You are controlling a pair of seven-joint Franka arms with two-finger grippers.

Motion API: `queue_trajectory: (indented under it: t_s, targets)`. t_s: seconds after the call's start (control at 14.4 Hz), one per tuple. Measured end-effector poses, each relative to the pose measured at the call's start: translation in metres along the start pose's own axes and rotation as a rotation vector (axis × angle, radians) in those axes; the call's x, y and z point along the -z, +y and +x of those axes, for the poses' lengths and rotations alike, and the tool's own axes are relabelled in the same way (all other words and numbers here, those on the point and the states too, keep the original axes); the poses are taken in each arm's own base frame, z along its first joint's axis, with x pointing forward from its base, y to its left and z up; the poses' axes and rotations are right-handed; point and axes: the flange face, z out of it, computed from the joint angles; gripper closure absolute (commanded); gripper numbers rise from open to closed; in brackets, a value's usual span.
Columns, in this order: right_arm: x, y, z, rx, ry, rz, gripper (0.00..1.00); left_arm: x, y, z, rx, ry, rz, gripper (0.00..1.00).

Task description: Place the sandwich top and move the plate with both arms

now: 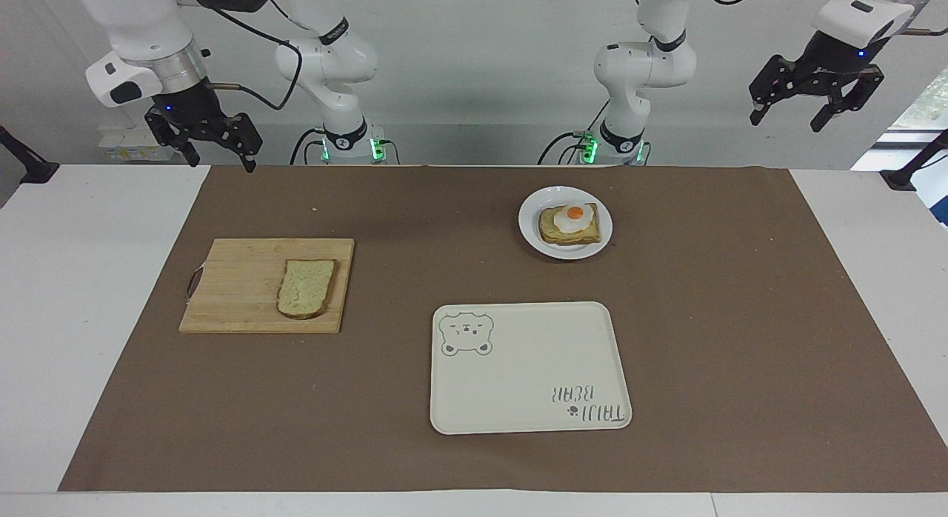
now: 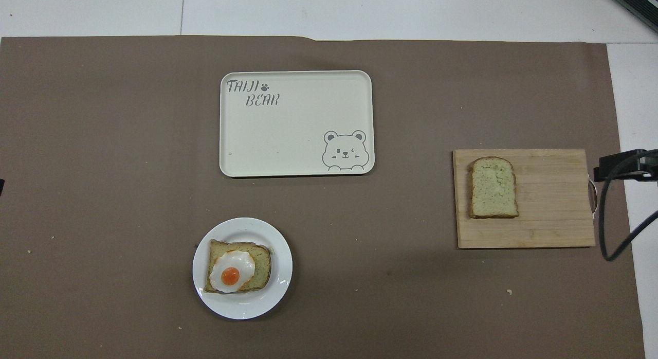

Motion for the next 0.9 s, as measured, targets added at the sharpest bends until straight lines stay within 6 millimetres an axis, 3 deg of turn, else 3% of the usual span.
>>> queue_trajectory:
  t_s: [0.9]
  targets:
    - [-0.0001,0.0004,-0.0001,-0.001,-0.001,0.0,0.0,0.0001,0.0069,-0.0004,-0.013,-0.006,-0.003,0.0]
